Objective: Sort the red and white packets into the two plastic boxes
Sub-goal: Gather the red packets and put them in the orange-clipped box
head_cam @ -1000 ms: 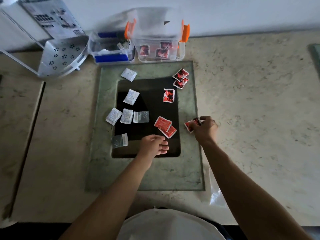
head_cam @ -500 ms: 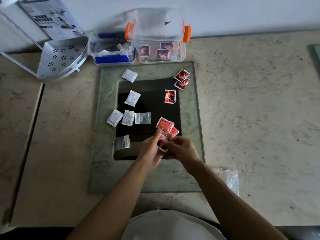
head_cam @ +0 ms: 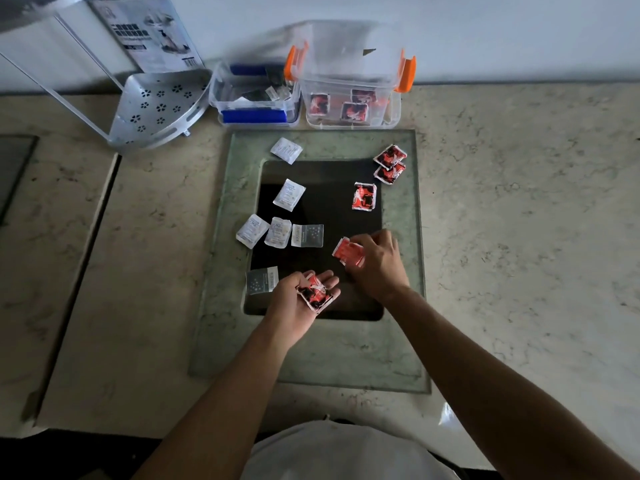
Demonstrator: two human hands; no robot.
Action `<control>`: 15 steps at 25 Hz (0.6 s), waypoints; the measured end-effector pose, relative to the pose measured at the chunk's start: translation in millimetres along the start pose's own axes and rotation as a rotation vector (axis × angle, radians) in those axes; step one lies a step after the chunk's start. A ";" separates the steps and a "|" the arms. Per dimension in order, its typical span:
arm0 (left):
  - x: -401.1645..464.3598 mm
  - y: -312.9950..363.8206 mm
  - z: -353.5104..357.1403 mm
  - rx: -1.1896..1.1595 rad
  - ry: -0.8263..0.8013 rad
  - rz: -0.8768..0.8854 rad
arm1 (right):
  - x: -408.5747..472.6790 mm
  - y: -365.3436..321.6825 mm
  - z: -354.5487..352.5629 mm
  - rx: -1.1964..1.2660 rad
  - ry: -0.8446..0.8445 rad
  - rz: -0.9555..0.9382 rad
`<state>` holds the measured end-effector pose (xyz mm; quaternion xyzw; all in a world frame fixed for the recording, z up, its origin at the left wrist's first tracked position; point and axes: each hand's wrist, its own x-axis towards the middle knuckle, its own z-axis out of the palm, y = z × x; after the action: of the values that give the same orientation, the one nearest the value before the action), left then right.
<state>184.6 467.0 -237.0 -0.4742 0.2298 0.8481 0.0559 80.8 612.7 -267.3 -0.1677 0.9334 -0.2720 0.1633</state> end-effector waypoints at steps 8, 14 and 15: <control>5.9 -2.7 -14.7 0.255 0.056 0.093 | -10.4 7.6 -4.2 0.215 0.166 0.083; -1.8 -4.3 -8.6 0.201 0.050 0.046 | -51.4 -3.4 -6.7 0.942 -0.125 0.419; -2.8 -4.8 -7.3 0.190 0.051 0.041 | -57.6 -2.6 -3.5 0.989 -0.160 0.414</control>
<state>193.3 468.3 -239.5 -0.4832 0.3203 0.8111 0.0775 131.3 635.4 -250.7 0.0966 0.6922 -0.6272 0.3437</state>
